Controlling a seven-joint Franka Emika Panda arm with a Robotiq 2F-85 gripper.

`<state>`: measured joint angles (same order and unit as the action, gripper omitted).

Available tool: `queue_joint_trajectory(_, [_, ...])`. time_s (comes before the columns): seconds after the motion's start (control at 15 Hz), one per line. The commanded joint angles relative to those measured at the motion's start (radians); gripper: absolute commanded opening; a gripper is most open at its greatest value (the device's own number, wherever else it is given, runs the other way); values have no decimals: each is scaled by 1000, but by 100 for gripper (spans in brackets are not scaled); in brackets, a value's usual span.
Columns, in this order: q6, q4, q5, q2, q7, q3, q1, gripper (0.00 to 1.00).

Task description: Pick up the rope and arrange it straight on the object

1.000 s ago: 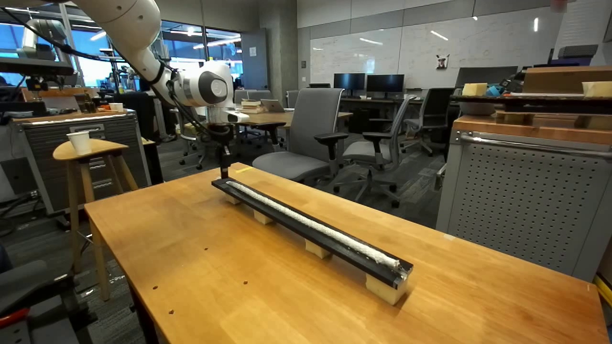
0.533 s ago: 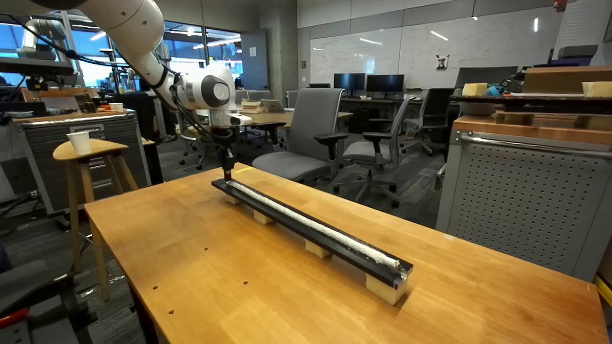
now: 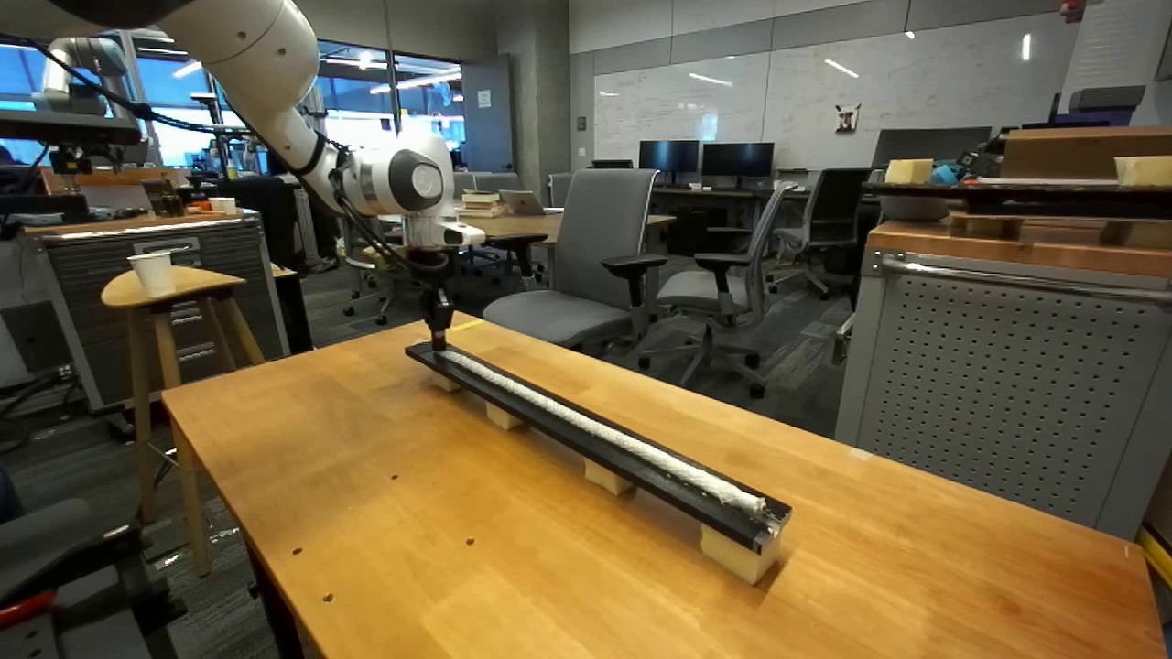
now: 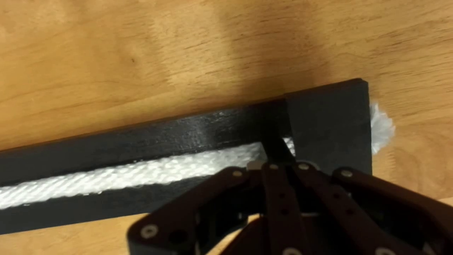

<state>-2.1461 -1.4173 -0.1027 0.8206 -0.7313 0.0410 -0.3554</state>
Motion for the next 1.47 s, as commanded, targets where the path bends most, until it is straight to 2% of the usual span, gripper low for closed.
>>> queue_joint_trajectory(0.0, [-10, 35, 13, 17, 30, -5, -3, 0])
queue_joint_trajectory(0.07, [0, 6, 11, 2, 10, -12, -10, 1])
queue_joint_trajectory(0.93, [-5, 6, 11, 3, 13, -12, -10, 1])
queue_joint_trajectory(1.4, [-35, -38, 22, 1, 15, -9, 2, 0])
